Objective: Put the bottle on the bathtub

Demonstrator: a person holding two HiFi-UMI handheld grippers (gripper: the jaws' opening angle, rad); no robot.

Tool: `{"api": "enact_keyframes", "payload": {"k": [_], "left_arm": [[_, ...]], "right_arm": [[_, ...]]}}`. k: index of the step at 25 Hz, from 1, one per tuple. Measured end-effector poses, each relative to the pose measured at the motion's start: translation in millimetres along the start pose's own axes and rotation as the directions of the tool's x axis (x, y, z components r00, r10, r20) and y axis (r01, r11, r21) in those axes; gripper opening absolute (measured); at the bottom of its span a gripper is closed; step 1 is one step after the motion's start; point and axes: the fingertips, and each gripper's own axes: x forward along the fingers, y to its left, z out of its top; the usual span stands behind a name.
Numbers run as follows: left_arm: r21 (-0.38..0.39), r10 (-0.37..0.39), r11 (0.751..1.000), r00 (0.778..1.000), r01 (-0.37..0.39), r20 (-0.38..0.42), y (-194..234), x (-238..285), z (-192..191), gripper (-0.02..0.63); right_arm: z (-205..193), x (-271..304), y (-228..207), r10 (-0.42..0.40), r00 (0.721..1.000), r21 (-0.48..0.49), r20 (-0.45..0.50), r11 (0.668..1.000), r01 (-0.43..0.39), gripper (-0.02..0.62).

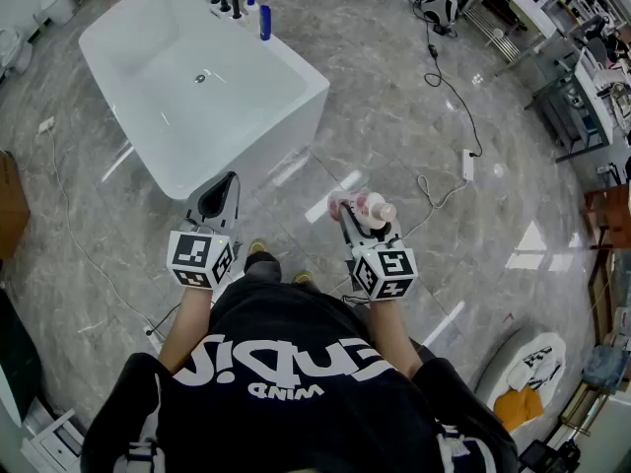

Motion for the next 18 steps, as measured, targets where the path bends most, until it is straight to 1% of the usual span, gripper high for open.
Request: {"api": "enact_keyframes", "payload": {"k": [7, 11, 15, 18], "left_arm": [[-0.037, -0.013, 0.999, 1.000, 0.014, 0.015, 42, 12, 5, 0.008], [-0.028, -0.026, 0.999, 0.999, 0.027, 0.034, 66, 21, 10, 0.008], [0.023, -0.049, 0.999, 0.998, 0.049, 0.037, 87, 31, 14, 0.008], [0.009, -0.062, 0.998, 0.997, 0.062, 0.036, 102, 39, 16, 0.008]], "right_arm": [[10, 36, 17, 0.009, 1.000, 0.015, 0.009, 1.000, -0.009, 0.241], [14, 53, 28, 0.010, 1.000, 0.010, 0.016, 1.000, -0.010, 0.241], [22, 66, 37, -0.010, 0.999, 0.015, 0.041, 1.000, 0.009, 0.241], [24, 79, 41, -0.027, 0.999, 0.028, 0.037, 0.999, 0.026, 0.239]]}}
